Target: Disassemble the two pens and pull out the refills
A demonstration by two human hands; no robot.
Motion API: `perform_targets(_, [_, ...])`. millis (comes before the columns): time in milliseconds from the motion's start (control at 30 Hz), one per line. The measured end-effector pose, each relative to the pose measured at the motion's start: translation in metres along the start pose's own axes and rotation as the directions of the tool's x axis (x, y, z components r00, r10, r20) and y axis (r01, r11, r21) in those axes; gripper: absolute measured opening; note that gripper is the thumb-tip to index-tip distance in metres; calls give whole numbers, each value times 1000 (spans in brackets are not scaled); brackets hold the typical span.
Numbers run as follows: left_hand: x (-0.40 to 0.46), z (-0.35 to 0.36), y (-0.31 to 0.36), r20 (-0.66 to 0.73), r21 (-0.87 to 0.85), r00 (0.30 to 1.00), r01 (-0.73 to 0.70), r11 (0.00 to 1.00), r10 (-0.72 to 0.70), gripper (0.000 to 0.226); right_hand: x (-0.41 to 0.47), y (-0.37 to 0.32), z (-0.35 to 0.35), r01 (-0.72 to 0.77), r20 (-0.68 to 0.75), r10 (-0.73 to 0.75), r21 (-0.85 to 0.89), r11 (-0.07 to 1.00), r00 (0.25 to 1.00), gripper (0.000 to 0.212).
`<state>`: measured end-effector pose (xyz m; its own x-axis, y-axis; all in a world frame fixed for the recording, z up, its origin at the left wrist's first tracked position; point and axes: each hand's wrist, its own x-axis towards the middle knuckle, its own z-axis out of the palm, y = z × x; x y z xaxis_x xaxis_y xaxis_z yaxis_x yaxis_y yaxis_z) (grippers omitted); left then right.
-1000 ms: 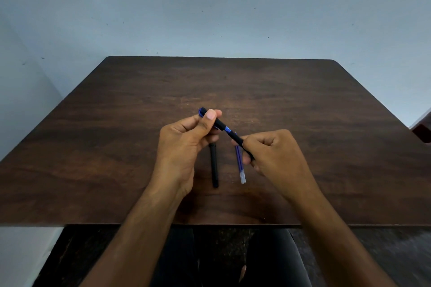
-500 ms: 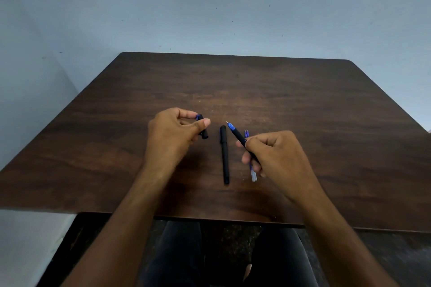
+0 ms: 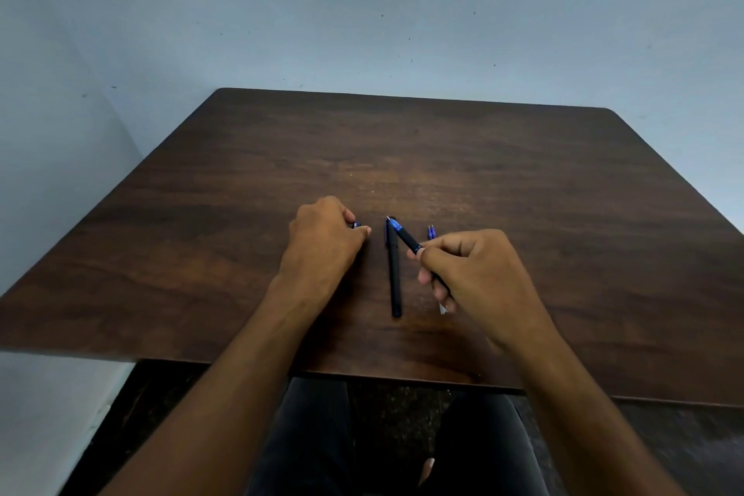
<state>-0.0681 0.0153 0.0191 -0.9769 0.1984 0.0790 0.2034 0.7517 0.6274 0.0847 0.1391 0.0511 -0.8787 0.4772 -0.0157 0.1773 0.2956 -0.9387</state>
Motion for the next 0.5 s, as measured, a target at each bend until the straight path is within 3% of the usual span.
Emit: perform_targets(500, [-13,-11,-6,-29,-108,1000,5,994,-8,26,0,3,5,-15,-11,15,4,1000,1000,23])
